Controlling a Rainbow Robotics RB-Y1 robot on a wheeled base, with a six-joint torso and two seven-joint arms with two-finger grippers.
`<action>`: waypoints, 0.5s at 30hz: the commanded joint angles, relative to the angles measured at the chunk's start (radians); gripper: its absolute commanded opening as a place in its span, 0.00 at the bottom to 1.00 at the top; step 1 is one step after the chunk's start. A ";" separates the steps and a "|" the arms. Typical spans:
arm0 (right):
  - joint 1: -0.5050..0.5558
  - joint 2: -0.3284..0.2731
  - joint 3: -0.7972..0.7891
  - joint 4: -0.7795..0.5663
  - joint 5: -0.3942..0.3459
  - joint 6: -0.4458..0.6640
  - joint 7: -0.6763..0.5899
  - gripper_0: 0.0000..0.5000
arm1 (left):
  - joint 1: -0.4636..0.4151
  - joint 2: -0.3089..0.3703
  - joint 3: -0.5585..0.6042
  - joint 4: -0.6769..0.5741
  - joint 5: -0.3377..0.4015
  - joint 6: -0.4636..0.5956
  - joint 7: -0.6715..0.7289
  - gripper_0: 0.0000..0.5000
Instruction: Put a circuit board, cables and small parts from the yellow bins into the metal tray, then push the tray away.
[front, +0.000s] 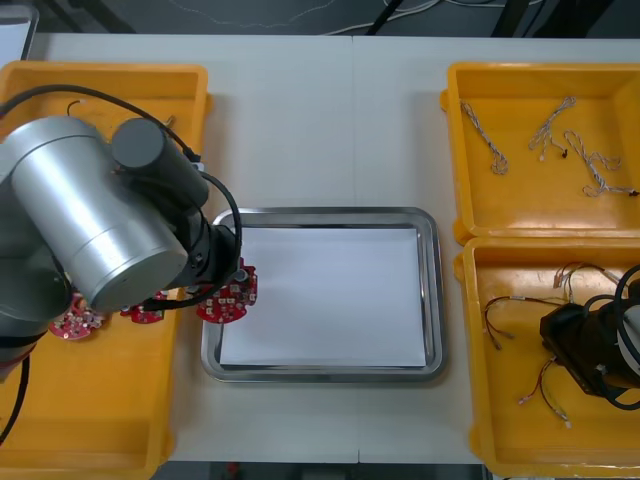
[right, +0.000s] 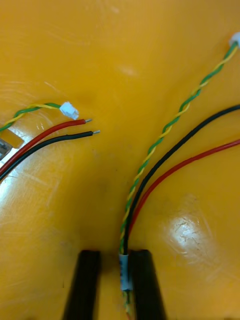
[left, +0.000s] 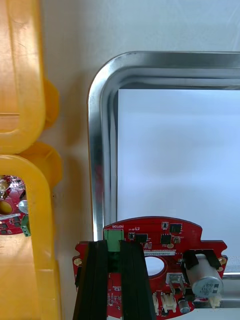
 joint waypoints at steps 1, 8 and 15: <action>0.020 0.012 0.019 0.006 0.014 -0.003 0.057 0.00 | -0.048 -0.034 -0.055 0.042 -0.045 0.007 0.058 0.00; 0.017 0.012 0.016 -0.004 0.012 0.005 0.060 0.00 | -0.051 -0.057 -0.091 0.065 -0.064 0.007 0.061 0.00; 0.008 0.008 -0.021 -0.077 0.008 0.081 0.060 0.00 | -0.051 -0.064 -0.123 0.063 -0.058 0.007 0.070 0.00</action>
